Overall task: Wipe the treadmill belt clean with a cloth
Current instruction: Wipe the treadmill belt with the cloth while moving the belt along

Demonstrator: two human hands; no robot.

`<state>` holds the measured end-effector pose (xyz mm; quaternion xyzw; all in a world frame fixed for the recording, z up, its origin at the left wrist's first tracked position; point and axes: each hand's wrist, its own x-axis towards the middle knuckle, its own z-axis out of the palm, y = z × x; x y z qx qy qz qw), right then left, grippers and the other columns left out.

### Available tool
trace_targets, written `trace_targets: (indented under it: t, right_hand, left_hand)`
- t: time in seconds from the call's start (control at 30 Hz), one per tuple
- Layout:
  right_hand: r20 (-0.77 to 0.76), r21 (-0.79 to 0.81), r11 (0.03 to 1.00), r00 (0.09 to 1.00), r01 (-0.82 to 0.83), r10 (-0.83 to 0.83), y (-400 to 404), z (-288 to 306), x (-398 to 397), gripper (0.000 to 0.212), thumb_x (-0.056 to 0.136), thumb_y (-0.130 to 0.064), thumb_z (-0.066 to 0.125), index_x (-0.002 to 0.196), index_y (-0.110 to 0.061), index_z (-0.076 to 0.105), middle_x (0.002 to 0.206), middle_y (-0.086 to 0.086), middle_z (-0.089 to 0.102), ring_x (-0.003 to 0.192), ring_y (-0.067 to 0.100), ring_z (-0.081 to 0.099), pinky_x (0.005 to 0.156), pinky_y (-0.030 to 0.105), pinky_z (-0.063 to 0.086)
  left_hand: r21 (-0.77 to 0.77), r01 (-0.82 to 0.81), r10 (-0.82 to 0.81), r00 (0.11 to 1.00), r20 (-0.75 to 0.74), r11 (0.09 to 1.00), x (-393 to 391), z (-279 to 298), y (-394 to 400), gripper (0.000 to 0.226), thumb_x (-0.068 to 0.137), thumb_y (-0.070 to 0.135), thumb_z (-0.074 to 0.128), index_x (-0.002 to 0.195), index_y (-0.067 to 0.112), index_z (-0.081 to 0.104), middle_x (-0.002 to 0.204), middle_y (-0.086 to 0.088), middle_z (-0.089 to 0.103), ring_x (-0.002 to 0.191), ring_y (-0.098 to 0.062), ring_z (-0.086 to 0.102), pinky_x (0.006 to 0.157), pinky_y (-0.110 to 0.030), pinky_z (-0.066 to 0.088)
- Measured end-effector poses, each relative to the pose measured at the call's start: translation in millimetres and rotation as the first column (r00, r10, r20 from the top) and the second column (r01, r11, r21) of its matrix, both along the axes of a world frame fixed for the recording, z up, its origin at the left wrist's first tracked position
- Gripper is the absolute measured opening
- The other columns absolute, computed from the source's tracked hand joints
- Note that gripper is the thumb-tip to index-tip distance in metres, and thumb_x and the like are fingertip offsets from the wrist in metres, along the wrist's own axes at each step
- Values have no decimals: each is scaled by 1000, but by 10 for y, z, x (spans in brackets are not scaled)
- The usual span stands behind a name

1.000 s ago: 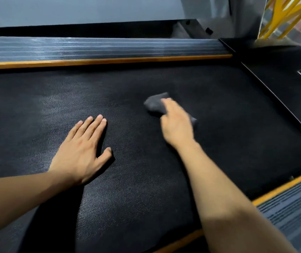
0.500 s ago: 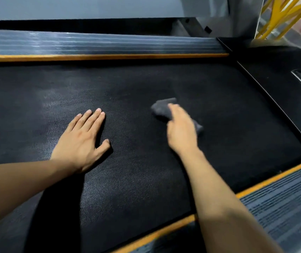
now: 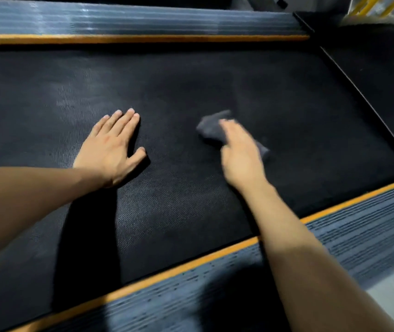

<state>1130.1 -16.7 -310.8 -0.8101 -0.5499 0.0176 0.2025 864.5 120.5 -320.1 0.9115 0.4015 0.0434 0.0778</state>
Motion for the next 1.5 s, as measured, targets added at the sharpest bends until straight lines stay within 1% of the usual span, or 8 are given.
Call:
trace_targets:
  t: [0.17,0.47,0.67,0.83,1.13,1.23,1.33,1.5]
  right_hand:
    - [11,11,986,986,168,-168,-107,-32,83,52,94,-9,47,145,-4,41,149,19,44,139,33,40,117,43,31]
    - [-4,-52,941,942,-335,335,-552,64,-920,66,87,-6,53,150,-13,35,155,9,37,142,28,36,119,43,26]
    - [-32,-96,993,997,65,-68,-771,23,38,61,91,-5,44,150,-8,33,155,20,33,144,34,32,119,44,26]
    - [-41,-167,974,986,152,-161,-729,96,-160,64,93,-7,45,153,-10,24,160,17,24,148,31,22,121,42,18]
    - [-183,-220,929,948,-298,261,-926,264,-863,78,88,8,44,155,-24,19,165,3,14,151,19,12,124,34,8]
    - [-157,-257,966,988,-34,-7,-1051,285,-186,82,82,12,41,155,-22,24,164,8,16,151,22,16,123,31,12]
    - [-103,-401,884,947,240,-304,-1209,379,369,75,91,4,42,157,-20,13,165,10,6,152,25,11,123,33,12]
    - [9,-414,864,950,287,-311,-1123,399,-94,83,89,-2,49,157,-17,3,165,11,2,151,27,7,123,41,15]
  left_hand:
    - [2,-7,7,1000,9,1000,14,-5,-6,85,92,61,22,163,15,18,171,-3,16,159,-21,10,129,-40,5]
    - [79,-42,36,996,78,996,3,17,-116,74,94,49,29,157,9,33,167,-14,28,154,-34,25,127,-47,14]
    - [6,34,-35,999,35,999,-232,50,-695,72,93,50,29,157,16,34,166,-15,28,154,-35,24,126,-51,12]
    - [-27,13,-13,1000,-6,1000,-330,21,-1139,78,95,61,27,163,23,19,171,-13,14,158,-31,10,128,-51,2]
    - [0,-20,20,999,50,1000,-319,-11,-1168,76,95,61,31,162,27,21,170,-11,18,158,-29,12,128,-48,3]
    - [-7,-20,21,998,55,1000,-311,-8,-1166,75,95,60,30,162,27,21,170,-10,18,158,-28,12,128,-48,3]
    - [-7,-37,38,998,50,999,-291,1,-1188,76,94,60,28,162,27,22,170,-10,18,158,-28,12,128,-49,5]
    - [3,-41,41,998,39,999,-290,2,-1181,77,94,60,28,162,25,22,170,-11,18,158,-29,12,128,-51,5]
